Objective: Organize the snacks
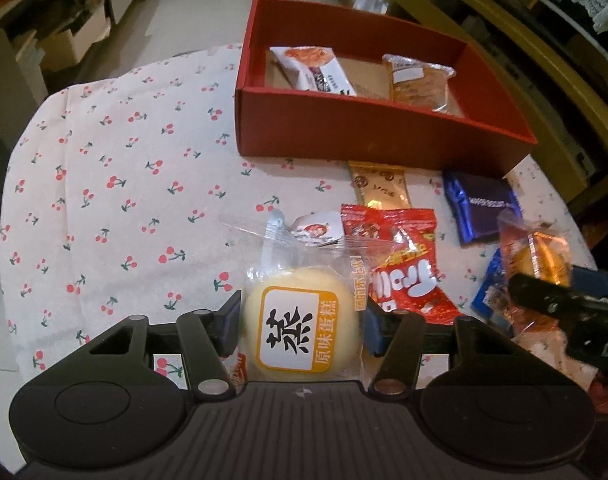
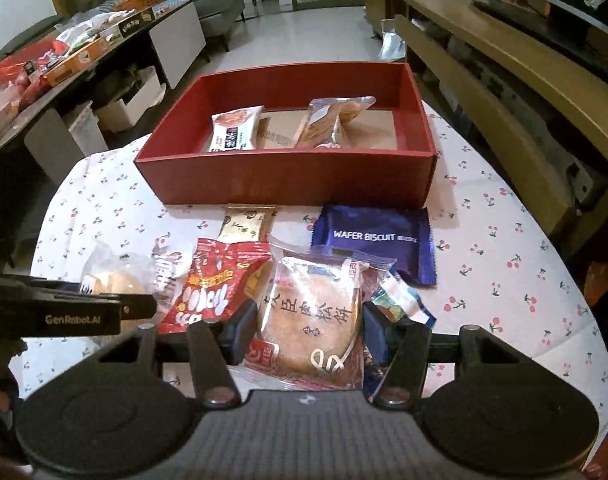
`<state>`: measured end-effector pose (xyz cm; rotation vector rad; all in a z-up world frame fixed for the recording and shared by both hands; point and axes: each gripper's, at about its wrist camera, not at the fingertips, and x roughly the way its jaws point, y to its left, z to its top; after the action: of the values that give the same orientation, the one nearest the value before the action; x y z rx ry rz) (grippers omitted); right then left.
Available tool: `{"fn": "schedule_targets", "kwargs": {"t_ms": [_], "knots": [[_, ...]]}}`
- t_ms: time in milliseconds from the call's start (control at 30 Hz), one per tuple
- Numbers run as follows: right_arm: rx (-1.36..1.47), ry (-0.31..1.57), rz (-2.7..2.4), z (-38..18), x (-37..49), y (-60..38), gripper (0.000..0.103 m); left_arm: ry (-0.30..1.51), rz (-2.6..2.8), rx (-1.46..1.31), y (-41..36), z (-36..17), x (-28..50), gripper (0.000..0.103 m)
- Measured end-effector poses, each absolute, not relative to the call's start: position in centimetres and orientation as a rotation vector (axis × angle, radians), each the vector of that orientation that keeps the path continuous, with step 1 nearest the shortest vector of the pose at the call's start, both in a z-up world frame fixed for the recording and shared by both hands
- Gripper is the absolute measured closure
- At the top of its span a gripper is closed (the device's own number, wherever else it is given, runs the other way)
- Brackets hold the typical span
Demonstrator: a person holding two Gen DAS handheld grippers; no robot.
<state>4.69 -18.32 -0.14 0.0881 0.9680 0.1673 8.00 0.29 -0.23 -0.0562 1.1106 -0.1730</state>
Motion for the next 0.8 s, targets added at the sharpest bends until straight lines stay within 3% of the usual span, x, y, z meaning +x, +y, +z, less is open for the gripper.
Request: {"fn": "schedule_targets", "kwargs": {"t_ms": [800], "knots": [[0.092,0.913,0.196,1.4,6.1,-17.8,0.021,1.070,-0.235,-0.085,-1.7,0.9,8.8,0.039]]}}
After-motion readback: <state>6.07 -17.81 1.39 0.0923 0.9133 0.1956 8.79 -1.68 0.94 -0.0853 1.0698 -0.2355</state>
